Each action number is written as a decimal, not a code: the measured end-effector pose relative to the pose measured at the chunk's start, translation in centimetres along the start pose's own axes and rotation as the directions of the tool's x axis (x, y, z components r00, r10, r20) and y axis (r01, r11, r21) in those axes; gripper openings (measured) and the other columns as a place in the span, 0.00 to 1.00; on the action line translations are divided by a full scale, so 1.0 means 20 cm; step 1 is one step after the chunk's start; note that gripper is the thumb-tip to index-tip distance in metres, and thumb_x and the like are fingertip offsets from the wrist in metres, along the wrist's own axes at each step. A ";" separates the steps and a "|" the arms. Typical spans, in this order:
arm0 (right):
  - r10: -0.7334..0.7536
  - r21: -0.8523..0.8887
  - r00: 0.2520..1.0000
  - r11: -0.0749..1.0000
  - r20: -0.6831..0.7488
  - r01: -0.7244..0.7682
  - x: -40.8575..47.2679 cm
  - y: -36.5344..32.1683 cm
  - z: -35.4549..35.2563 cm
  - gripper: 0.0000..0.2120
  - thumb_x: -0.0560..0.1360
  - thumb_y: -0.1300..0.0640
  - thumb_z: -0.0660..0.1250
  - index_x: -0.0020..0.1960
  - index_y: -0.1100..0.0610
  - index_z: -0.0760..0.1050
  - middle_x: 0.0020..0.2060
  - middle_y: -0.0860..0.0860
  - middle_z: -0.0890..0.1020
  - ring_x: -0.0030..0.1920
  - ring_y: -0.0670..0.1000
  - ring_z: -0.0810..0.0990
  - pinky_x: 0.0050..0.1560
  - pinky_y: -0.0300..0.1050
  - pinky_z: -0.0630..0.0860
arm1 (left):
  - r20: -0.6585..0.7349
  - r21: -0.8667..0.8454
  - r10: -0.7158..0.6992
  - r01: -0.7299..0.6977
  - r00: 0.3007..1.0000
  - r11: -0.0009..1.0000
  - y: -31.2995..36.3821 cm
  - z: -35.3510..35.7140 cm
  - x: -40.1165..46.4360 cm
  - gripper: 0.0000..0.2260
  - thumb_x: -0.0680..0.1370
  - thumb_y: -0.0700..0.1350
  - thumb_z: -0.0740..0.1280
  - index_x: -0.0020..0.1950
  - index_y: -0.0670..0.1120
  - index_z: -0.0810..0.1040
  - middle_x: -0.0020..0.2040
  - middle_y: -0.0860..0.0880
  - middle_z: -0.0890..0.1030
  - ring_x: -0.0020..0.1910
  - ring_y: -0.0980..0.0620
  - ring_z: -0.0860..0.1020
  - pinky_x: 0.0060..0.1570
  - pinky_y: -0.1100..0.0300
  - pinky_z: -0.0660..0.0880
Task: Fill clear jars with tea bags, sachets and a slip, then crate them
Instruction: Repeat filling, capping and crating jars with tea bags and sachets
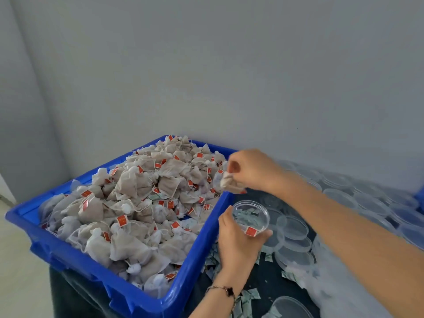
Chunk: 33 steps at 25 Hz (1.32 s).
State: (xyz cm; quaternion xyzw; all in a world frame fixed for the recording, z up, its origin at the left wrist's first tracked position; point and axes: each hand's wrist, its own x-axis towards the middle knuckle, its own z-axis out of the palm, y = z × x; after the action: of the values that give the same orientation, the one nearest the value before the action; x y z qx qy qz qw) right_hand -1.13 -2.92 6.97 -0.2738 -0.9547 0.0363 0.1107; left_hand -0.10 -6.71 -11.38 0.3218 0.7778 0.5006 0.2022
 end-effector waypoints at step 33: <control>0.058 0.344 0.954 0.938 -0.292 0.048 -0.72 0.07 0.17 0.02 0.77 0.53 0.66 0.49 0.50 0.75 0.44 0.40 0.74 0.42 0.39 0.75 0.44 0.35 0.72 | -0.046 -0.022 0.246 -0.248 0.968 0.969 -0.05 -0.66 -0.46 0.49 0.54 0.66 0.73 0.73 0.58 0.61 0.67 0.62 0.68 0.61 0.63 0.67 0.56 0.63 0.66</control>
State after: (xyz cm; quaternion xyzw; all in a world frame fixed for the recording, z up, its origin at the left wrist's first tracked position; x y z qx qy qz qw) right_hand 10.67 -9.46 0.72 -0.2548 -0.9048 0.1627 0.2999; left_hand -2.26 -22.15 -6.85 0.4025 0.7289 0.5393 0.1259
